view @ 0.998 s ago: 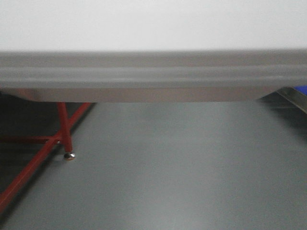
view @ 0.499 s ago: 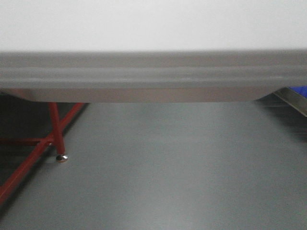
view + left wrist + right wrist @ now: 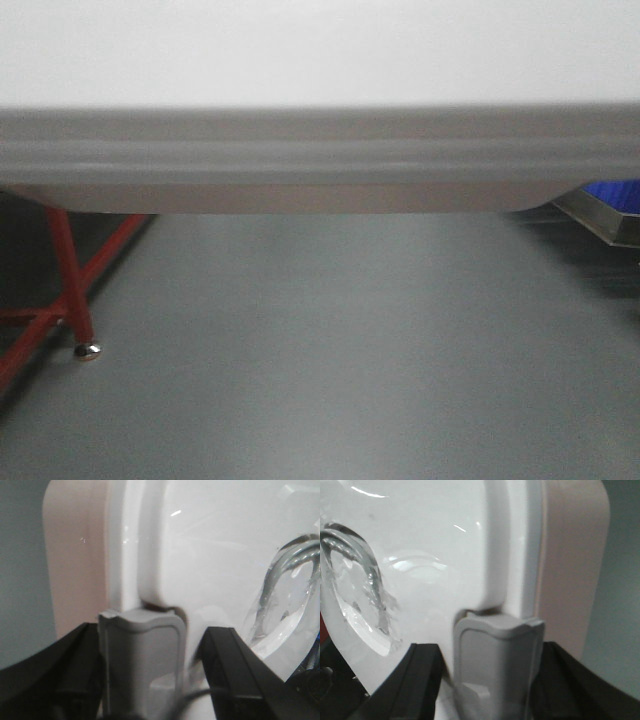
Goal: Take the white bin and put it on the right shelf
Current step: 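Hold the bin with both grippers while the base turns away, then hold the bin with both grippers while driving toward the blue-bin shelves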
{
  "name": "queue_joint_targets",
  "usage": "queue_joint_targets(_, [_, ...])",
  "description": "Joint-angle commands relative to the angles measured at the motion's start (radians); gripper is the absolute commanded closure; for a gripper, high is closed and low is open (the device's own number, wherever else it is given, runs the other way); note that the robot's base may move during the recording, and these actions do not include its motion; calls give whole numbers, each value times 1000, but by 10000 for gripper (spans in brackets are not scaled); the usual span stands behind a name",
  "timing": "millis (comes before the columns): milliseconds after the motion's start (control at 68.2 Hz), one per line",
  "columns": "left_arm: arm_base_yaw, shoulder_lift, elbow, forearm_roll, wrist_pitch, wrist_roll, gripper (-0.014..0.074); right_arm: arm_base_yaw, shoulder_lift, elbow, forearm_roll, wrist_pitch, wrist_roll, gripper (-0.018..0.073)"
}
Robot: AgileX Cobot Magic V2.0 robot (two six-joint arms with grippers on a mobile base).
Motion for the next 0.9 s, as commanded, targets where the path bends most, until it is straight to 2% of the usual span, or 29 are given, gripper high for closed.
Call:
queue_joint_targets(0, [-17,-8,-32,-183,66,14,336,8,-4,-31,195,122,-9,220])
queue_joint_targets(880, [-17,-8,-32,-183,66,14,336,8,-4,-31,195,122,-9,220])
